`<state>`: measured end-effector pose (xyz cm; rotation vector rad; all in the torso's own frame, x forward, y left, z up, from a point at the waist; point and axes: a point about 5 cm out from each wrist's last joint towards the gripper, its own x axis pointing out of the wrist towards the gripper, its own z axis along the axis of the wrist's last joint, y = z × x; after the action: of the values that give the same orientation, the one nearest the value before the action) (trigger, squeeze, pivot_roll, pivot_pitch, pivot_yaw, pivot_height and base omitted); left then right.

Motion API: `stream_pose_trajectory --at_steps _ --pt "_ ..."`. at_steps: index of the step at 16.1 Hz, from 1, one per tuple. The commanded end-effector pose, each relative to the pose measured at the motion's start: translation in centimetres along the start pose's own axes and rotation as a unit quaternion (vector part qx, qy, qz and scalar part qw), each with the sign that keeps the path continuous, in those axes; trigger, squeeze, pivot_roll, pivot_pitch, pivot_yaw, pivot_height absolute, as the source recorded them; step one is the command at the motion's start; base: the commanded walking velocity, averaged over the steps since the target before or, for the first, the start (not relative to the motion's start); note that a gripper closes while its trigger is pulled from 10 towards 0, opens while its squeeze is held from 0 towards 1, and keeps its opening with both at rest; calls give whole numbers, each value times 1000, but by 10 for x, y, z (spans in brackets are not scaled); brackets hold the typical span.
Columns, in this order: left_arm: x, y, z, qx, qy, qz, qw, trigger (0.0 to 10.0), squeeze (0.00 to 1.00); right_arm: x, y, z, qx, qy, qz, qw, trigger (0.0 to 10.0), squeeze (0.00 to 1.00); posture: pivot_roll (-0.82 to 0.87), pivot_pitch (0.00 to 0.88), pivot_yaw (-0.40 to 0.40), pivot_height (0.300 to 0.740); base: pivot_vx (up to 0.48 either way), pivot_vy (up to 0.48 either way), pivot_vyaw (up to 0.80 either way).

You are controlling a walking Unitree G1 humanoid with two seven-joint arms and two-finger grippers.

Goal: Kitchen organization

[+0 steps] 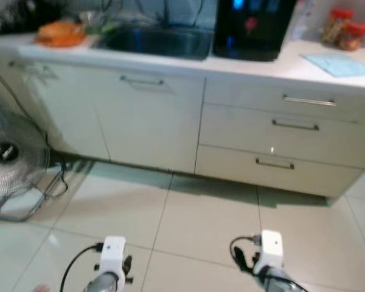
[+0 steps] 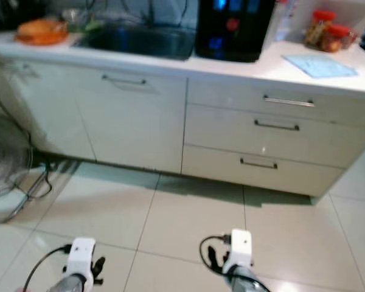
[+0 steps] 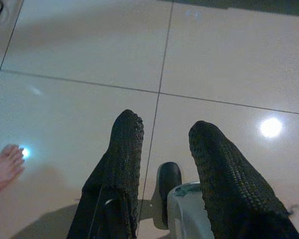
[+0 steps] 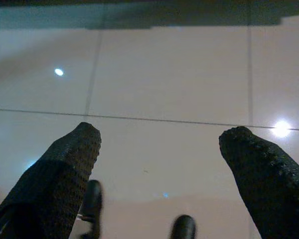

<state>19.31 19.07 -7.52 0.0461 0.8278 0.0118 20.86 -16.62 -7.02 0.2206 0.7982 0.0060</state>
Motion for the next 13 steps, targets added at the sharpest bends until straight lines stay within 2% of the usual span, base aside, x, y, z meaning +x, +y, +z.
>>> stream_pose_trajectory --at_steps 1,4,13 --pt "1 -3 4 -2 -5 -2 1000 10000 0 -1 -6 1 10 -1 -4 1000 10000 0 135 0 -15 725 0 0 0" --pt "1 -1 0 -2 8 8 1000 10000 0 -1 -3 0 12 -3 4 1000 10000 0 138 0 -17 725 92 0 0" --pt "2 -4 9 -12 -13 11 1000 10000 0 -1 -3 0 3 -1 9 1000 10000 0 141 0 -24 725 413 27 0"
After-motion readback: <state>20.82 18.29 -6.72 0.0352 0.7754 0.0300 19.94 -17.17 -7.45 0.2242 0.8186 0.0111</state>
